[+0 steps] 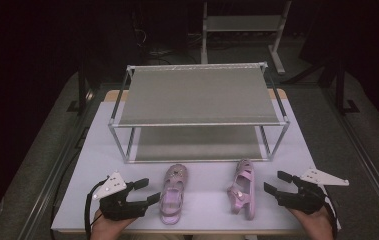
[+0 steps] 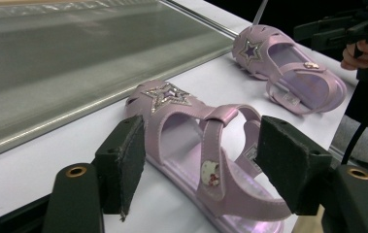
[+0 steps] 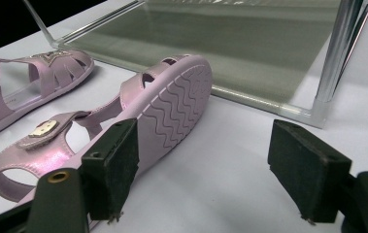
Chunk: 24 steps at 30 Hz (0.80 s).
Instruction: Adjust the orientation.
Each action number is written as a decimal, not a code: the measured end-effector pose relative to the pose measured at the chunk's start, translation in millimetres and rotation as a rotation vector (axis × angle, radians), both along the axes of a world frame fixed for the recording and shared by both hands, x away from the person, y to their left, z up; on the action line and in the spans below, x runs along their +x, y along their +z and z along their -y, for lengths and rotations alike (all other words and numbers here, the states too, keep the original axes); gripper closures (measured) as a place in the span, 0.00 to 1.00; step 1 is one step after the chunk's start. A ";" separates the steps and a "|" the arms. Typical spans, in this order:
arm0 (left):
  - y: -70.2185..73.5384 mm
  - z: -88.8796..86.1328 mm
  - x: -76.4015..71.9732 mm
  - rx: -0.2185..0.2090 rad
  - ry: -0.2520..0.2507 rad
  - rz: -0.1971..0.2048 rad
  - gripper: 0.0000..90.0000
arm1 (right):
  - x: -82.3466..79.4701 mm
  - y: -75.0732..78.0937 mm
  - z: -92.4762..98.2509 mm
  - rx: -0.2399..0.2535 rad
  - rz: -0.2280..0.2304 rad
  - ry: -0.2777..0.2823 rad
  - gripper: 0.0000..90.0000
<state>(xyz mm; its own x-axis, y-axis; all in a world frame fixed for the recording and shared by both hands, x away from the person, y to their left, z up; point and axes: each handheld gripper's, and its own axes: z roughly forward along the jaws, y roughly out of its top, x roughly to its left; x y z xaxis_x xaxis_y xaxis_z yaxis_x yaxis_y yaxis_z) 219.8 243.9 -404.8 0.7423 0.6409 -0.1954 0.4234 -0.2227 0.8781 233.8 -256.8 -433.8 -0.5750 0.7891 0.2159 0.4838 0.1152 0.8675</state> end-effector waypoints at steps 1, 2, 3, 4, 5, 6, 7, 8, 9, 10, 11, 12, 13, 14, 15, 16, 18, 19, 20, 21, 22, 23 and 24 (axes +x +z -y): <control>-0.3 2.0 0.5 0.001 -0.008 -0.009 0.39 | -0.3 -0.1 0.0 0.001 0.000 -0.002 0.29; -1.2 4.2 1.3 0.002 -0.012 -0.021 0.39 | -0.5 -0.3 0.3 0.002 -0.001 -0.004 0.29; -1.7 5.5 1.7 0.004 -0.014 -0.026 0.39 | -0.7 -0.7 0.6 0.009 -0.007 -0.006 0.29; -2.6 7.7 2.4 0.013 -0.015 -0.027 0.39 | -0.8 -1.1 0.8 0.017 -0.009 -0.008 0.29; -2.7 8.9 2.9 0.023 -0.011 -0.030 0.39 | -1.1 -1.5 0.8 0.028 -0.014 -0.010 0.29; -2.9 9.9 3.4 0.019 -0.006 -0.034 0.39 | -1.6 -1.7 0.3 0.028 -0.015 -0.010 0.30; -2.8 10.9 3.8 0.019 -0.010 -0.039 0.39 | -1.8 -1.8 -0.2 0.023 -0.013 -0.008 0.30; -2.8 10.9 3.8 0.019 -0.010 -0.039 0.41 | -1.8 -1.8 -0.2 0.023 -0.013 -0.008 0.30; -2.4 14.1 3.7 0.033 -0.005 -0.037 0.42 | -2.4 -1.8 -2.1 0.014 -0.010 -0.002 0.30; -2.7 16.6 3.9 0.034 -0.009 -0.044 0.43 | -2.4 -1.7 -2.6 0.010 -0.008 0.002 0.30; -3.1 17.9 3.9 0.037 -0.010 -0.050 0.43 | -2.6 -1.4 -3.5 0.006 -0.009 0.002 0.30; -4.0 19.8 3.7 0.043 -0.002 -0.059 0.43 | -2.6 -1.2 -3.8 0.006 -0.010 0.003 0.30; -4.0 19.8 3.7 0.043 -0.002 -0.059 0.43 | -2.6 -1.1 -4.1 0.005 -0.008 0.005 0.30; -5.9 21.7 3.2 0.040 0.002 -0.076 0.43 | -2.6 -1.1 -4.1 0.005 -0.008 0.005 0.30; -9.4 24.5 1.2 0.046 0.010 -0.084 0.44 | -3.0 -0.8 -4.0 0.002 -0.005 0.006 0.30; -10.6 25.8 0.5 0.056 0.015 -0.087 0.45 | -3.3 -0.8 -3.7 0.002 -0.003 0.005 0.30; -13.8 28.3 -0.2 0.078 0.030 -0.099 0.47 | -3.4 -0.5 -3.5 0.001 0.001 0.004 0.30; -15.1 29.2 -0.8 0.087 0.037 -0.104 0.50 | -3.5 -0.3 -3.4 0.001 0.001 0.004 0.30; -15.1 29.2 -0.8 0.087 0.037 -0.104 0.52 | -3.7 0.1 -3.4 0.001 0.001 0.004 0.30; -17.1 30.3 -2.2 0.093 0.041 -0.109 0.54 | -4.1 0.6 -3.7 0.002 0.000 0.004 0.30; -17.1 30.3 -2.2 0.093 0.041 -0.109 0.56 | -4.1 0.6 -3.7 0.002 0.000 0.004 0.30; -17.8 30.8 -3.6 0.094 0.047 -0.112 0.56 | -4.2 0.9 -3.7 0.002 0.003 0.005 0.30; -18.1 31.5 -5.4 0.094 0.061 -0.113 0.63 | -4.8 1.4 -4.4 0.002 0.004 0.005 0.30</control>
<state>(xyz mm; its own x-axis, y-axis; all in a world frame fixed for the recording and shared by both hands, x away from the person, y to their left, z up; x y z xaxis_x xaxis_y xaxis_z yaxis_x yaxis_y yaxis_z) 214.5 212.4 -422.9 0.6777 0.7039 -0.2126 0.5340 -0.2723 0.8005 228.9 -252.4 -432.4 -0.5801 0.7857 0.2151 0.4798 0.1162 0.8696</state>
